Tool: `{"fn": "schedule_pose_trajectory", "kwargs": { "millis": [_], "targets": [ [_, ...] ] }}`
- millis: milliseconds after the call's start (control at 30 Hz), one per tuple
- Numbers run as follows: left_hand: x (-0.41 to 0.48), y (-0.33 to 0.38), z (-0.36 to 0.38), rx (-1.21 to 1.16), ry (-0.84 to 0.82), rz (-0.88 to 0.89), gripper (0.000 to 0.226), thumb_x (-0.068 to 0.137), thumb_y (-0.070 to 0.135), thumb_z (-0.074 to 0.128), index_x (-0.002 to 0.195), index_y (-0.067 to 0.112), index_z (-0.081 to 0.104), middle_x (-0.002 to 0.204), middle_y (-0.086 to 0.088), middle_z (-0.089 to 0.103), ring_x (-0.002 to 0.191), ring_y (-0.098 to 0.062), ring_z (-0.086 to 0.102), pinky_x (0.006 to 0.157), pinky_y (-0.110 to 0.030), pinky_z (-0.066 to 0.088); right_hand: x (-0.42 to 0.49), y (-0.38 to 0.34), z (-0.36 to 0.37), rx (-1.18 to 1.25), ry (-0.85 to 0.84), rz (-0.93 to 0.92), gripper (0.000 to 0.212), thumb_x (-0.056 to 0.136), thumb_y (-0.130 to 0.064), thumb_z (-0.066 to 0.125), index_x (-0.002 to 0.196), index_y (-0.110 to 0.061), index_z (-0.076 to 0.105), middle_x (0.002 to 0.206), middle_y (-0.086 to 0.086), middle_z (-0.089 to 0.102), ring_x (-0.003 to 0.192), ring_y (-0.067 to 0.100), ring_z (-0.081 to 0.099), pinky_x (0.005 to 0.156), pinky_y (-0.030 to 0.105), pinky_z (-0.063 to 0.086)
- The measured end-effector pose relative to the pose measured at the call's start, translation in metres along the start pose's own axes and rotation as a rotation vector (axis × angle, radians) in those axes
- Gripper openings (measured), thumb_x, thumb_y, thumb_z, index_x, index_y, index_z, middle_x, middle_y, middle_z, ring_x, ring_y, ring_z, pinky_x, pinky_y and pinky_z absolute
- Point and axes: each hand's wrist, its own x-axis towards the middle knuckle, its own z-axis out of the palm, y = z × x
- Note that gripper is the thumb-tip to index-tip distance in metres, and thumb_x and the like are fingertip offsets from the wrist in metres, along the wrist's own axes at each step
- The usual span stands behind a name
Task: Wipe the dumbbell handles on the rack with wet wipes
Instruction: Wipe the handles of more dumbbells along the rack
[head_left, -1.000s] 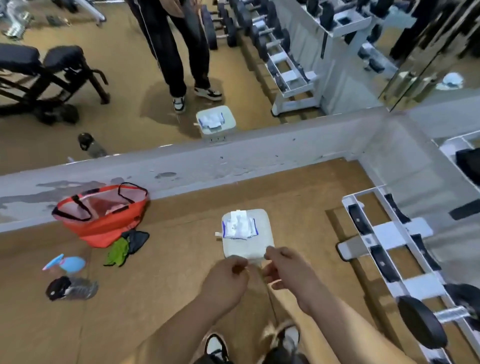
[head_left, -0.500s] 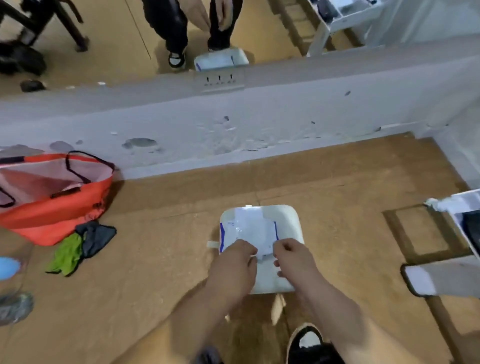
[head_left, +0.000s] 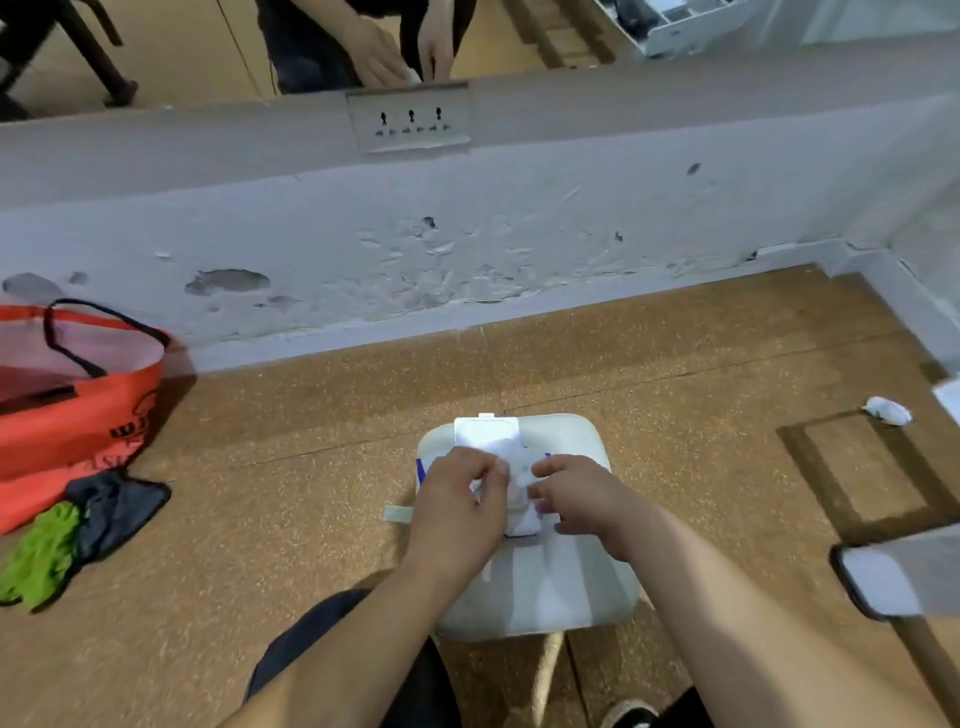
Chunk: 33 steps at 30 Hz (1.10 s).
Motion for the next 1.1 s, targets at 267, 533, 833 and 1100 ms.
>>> {"fn": "schedule_pose_trajectory", "kwargs": {
  "millis": [267, 533, 833, 1100],
  "targets": [
    [0.017, 0.039, -0.029, -0.863, -0.028, -0.458, 0.032, 0.092, 0.048, 0.070, 0.096, 0.017, 0.066, 0.097, -0.009, 0.074, 0.090, -0.028, 0.071, 0.080, -0.046, 0.055, -0.018, -0.028, -0.018, -0.049, -0.210, -0.101, 0.041, 0.085, -0.014, 0.059, 0.120, -0.032, 0.069, 0.127, 0.000, 0.071, 0.125, 0.024, 0.062, 0.104, 0.046, 0.053],
    [0.017, 0.032, -0.043, -0.978, -0.255, -0.325, 0.033, 0.105, 0.023, 0.058, 0.133, 0.006, 0.064, 0.127, -0.020, 0.070, 0.119, -0.039, 0.067, 0.105, -0.056, 0.051, -0.028, -0.044, -0.040, 0.498, -0.467, -0.323, 0.027, 0.091, -0.013, 0.057, 0.113, -0.007, 0.072, 0.107, 0.014, 0.070, 0.092, 0.026, 0.066, 0.083, 0.037, 0.057],
    [-0.006, 0.066, -0.061, -0.681, 0.091, -0.477, 0.009, 0.096, 0.014, 0.068, 0.100, 0.010, 0.075, 0.092, -0.010, 0.074, 0.076, -0.020, 0.071, 0.078, -0.041, 0.065, -0.060, -0.043, -0.045, 0.630, -0.106, -0.398, 0.025, 0.101, -0.026, 0.064, 0.099, -0.002, 0.070, 0.097, 0.022, 0.070, 0.087, 0.033, 0.067, 0.077, 0.043, 0.049],
    [-0.094, 0.261, -0.141, -0.434, -0.190, -0.218, 0.025, 0.094, 0.040, 0.074, 0.119, 0.042, 0.069, 0.116, 0.027, 0.071, 0.110, 0.006, 0.065, 0.095, -0.027, 0.054, -0.260, -0.101, -0.119, 0.785, -0.271, -0.260, 0.046, 0.096, -0.023, 0.072, 0.129, 0.007, 0.062, 0.123, 0.032, 0.067, 0.106, 0.043, 0.068, 0.084, 0.046, 0.058]
  ]
}}
